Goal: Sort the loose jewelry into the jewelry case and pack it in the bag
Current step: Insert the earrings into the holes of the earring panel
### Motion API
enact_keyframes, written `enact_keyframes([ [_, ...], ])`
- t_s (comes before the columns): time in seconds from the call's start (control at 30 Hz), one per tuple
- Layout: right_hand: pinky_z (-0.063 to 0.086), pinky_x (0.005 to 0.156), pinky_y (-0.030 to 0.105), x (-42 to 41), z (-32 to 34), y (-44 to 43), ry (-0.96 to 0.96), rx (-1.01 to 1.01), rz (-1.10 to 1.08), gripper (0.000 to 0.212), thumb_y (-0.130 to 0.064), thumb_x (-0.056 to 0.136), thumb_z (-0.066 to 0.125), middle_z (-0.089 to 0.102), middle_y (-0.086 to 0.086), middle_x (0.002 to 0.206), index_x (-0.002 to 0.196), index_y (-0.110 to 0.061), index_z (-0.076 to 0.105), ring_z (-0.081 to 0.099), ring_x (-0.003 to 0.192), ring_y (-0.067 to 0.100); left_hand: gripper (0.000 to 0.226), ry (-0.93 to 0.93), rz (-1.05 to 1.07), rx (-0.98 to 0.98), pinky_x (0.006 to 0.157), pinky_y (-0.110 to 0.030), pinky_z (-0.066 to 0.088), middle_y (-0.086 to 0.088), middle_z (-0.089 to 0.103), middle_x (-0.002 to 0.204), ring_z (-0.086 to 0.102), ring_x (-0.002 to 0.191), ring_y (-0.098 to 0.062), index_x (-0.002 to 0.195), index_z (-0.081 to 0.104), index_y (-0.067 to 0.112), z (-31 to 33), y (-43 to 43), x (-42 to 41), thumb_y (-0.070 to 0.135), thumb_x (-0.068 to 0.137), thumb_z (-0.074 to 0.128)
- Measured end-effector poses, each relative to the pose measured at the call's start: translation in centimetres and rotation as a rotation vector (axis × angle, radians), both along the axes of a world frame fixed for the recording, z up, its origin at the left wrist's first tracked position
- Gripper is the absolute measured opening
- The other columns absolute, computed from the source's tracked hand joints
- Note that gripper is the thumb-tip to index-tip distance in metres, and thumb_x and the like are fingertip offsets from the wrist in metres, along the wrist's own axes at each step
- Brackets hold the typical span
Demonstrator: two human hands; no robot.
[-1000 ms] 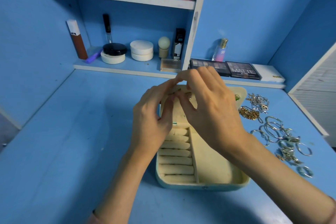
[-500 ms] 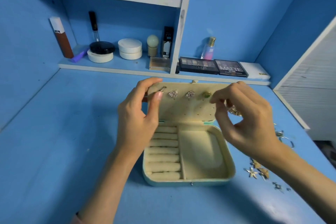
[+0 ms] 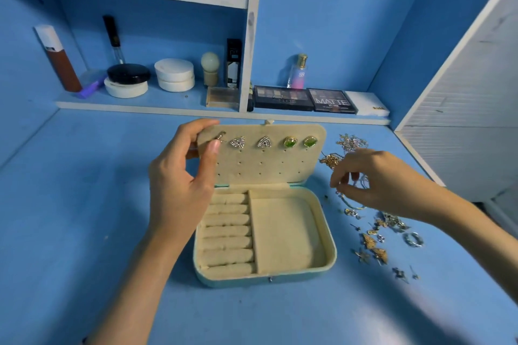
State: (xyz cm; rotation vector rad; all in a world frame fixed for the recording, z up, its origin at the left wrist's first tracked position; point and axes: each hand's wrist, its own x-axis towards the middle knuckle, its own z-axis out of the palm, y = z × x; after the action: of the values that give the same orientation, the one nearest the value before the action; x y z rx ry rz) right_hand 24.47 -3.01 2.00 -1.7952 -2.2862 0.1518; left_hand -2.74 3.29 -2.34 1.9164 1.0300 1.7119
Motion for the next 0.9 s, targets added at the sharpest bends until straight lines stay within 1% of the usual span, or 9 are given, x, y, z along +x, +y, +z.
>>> enact_keyframes([
  [0.13, 0.051, 0.071, 0.035, -0.1, -0.6, -0.1, -0.055, -0.082, 0.051, 0.011, -0.021, 0.082, 0.066, 0.060, -0.010, 0.082, 0.085, -0.031, 0.071, 0.051, 0.082, 0.004, 0.020, -0.006, -0.003, -0.015, 0.082, -0.013, 0.049, 0.024, 0.061, 0.097, 0.060, 0.086, 0.007, 0.109, 0.056, 0.027, 0.0, 0.0, 0.0, 0.016, 0.092, 0.056],
  [0.23, 0.050, 0.067, 0.034, -0.3, -0.9, -0.2, -0.091, -0.070, 0.077, 0.010, -0.023, 0.083, 0.065, 0.058, -0.010, 0.082, 0.085, -0.031, 0.071, 0.048, 0.081, 0.005, 0.020, -0.016, -0.010, -0.025, 0.081, -0.012, 0.048, 0.023, 0.061, 0.098, 0.060, 0.086, 0.008, 0.109, 0.056, 0.026, 0.0, 0.0, 0.0, 0.016, 0.092, 0.056],
  [0.33, 0.050, 0.063, 0.036, -0.4, -1.2, -0.1, -0.136, -0.057, 0.100, 0.007, -0.026, 0.084, 0.064, 0.055, -0.010, 0.080, 0.084, -0.031, 0.069, 0.046, 0.080, 0.006, 0.020, -0.018, -0.014, -0.027, 0.082, -0.013, 0.048, 0.022, 0.062, 0.099, 0.060, 0.087, 0.007, 0.110, 0.056, 0.025, 0.0, 0.0, 0.0, 0.016, 0.092, 0.056],
  [0.47, 0.050, 0.063, 0.037, -0.4, -1.4, 0.0, -0.152, -0.060, 0.099, 0.005, -0.028, 0.084, 0.065, 0.055, -0.010, 0.080, 0.084, -0.032, 0.069, 0.043, 0.081, 0.005, 0.021, -0.016, -0.014, -0.024, 0.082, -0.014, 0.049, 0.022, 0.062, 0.100, 0.061, 0.087, 0.007, 0.110, 0.056, 0.026, 0.0, 0.0, 0.0, 0.015, 0.093, 0.057],
  [0.6, 0.051, 0.060, 0.036, -0.6, -1.5, 0.0, -0.171, -0.050, 0.105, 0.005, -0.026, 0.083, 0.067, 0.056, -0.009, 0.080, 0.084, -0.030, 0.071, 0.047, 0.081, 0.007, 0.021, -0.016, -0.010, -0.021, 0.082, -0.013, 0.048, 0.023, 0.061, 0.099, 0.060, 0.087, 0.008, 0.110, 0.056, 0.026, -0.1, 0.1, 0.0, 0.015, 0.093, 0.057],
  [0.7, 0.050, 0.057, 0.034, -0.6, -1.5, -0.1, -0.178, -0.033, 0.098, 0.006, -0.022, 0.082, 0.066, 0.055, -0.010, 0.076, 0.081, -0.027, 0.069, 0.044, 0.077, 0.006, 0.021, -0.018, -0.008, -0.024, 0.082, -0.015, 0.049, 0.023, 0.061, 0.099, 0.060, 0.087, 0.007, 0.110, 0.056, 0.026, -0.1, 0.1, 0.0, 0.015, 0.092, 0.057],
  [0.8, 0.048, 0.062, 0.031, -0.3, -1.3, -0.1, -0.186, -0.034, 0.044, 0.007, -0.022, 0.083, 0.062, 0.051, -0.013, 0.077, 0.085, -0.025, 0.068, 0.041, 0.077, 0.004, 0.021, -0.015, -0.006, -0.022, 0.082, -0.016, 0.050, 0.022, 0.062, 0.100, 0.061, 0.088, 0.006, 0.110, 0.056, 0.026, -0.1, 0.1, 0.0, 0.015, 0.093, 0.057],
  [0.9, 0.045, 0.063, 0.028, 0.1, -1.3, -0.1, -0.219, -0.037, 0.000, 0.010, -0.023, 0.086, 0.060, 0.051, -0.012, 0.081, 0.090, -0.026, 0.068, 0.041, 0.079, 0.004, 0.021, -0.022, -0.011, -0.028, 0.082, -0.019, 0.051, 0.022, 0.062, 0.100, 0.062, 0.088, 0.004, 0.111, 0.056, 0.026, -0.1, 0.1, 0.0, 0.016, 0.093, 0.057],
])
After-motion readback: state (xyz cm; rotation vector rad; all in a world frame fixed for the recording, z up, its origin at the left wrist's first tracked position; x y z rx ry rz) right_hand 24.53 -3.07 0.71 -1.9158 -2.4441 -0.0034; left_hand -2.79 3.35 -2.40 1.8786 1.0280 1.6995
